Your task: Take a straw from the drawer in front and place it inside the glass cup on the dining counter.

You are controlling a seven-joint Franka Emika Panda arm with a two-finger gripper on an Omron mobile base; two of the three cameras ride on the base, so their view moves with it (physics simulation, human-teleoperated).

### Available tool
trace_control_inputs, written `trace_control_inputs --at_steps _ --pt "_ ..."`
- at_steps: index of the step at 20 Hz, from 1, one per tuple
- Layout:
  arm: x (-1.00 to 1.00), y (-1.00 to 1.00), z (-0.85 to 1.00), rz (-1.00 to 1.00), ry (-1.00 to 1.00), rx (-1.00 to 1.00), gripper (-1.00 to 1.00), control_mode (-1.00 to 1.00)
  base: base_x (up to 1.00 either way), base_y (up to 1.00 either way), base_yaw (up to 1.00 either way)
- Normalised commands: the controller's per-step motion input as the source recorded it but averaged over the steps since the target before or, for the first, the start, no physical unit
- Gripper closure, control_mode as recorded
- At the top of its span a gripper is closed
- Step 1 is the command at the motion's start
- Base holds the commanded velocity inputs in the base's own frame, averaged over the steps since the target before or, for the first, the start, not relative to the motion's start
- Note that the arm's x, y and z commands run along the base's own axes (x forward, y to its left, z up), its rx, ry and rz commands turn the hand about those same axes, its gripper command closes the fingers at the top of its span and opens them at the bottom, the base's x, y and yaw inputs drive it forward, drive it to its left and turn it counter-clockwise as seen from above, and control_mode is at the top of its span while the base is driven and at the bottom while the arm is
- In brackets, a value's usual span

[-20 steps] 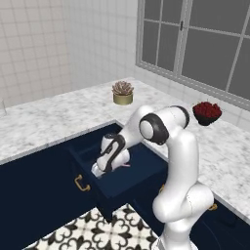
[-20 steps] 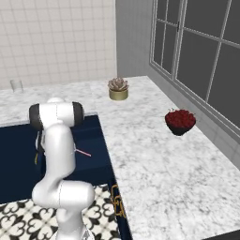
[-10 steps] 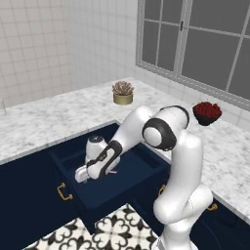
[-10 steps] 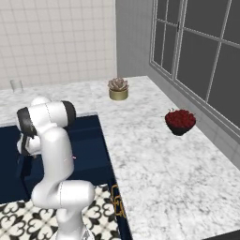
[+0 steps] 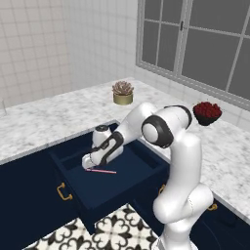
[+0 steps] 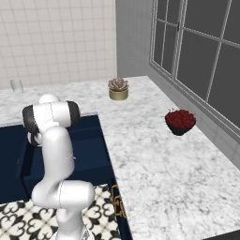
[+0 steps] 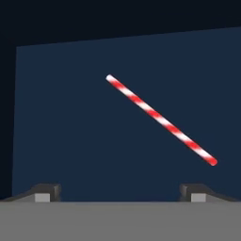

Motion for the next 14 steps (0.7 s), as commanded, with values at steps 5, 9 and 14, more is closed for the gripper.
trace_control_inputs --at_steps 5,9,14 --pt "0.19 -0.02 -0.37 0.0 0.0 -0.09 -1.0 -1.0 0.0 0.0 0.0" --pt "0.24 0.0 -0.32 0.04 0.0 -0.08 -1.0 -1.0 0.0 0.0 0.0" --pt "0.45 0.0 -0.32 0.05 0.01 0.0 -1.0 -1.0 0.0 0.0 0.0"
